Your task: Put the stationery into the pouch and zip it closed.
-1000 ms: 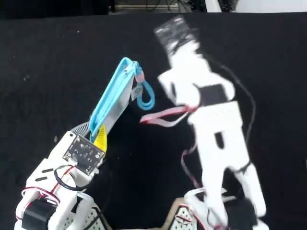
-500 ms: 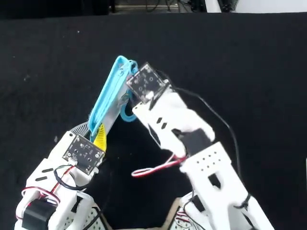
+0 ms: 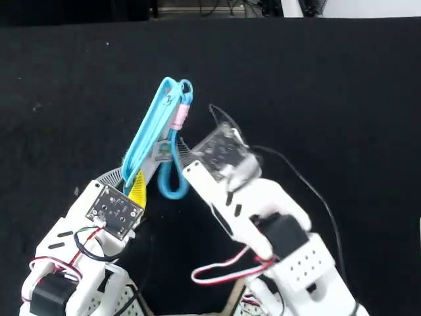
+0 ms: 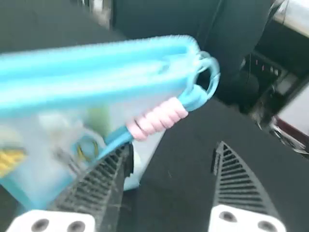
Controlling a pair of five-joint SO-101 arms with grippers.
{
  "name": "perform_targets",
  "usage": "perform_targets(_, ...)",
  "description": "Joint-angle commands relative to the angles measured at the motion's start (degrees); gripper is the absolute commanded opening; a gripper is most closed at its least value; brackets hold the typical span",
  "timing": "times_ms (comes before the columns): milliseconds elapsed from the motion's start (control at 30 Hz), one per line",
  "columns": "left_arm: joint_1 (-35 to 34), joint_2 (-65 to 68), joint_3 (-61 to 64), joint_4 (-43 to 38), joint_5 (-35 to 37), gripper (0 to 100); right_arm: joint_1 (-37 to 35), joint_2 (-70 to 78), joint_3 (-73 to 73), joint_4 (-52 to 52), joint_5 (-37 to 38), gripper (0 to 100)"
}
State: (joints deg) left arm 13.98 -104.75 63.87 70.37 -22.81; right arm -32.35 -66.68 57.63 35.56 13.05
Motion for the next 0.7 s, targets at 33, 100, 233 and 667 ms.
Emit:
perform_targets(33, -0.22, 0.09, -3.03, -0.35, -0.53, 3, -0.53, -4.44, -0.57, 0.88, -7.3, 25.8)
perform_targets(100, -0.22, 0.09, -3.03, -0.35, -0.53, 3, -0.44, -4.62, -0.57, 1.05, -9.23, 25.8)
perform_targets(233, -0.22, 0.09, -2.95, -0.26, -0.53, 3, -0.44, -4.53, -0.57, 1.23, -10.46, 25.8)
perform_targets(667, -0.22, 0.09, -2.95, -0.26, -0.53, 3, -0.26, 8.31, -0.22, -10.55, -5.01, 25.9)
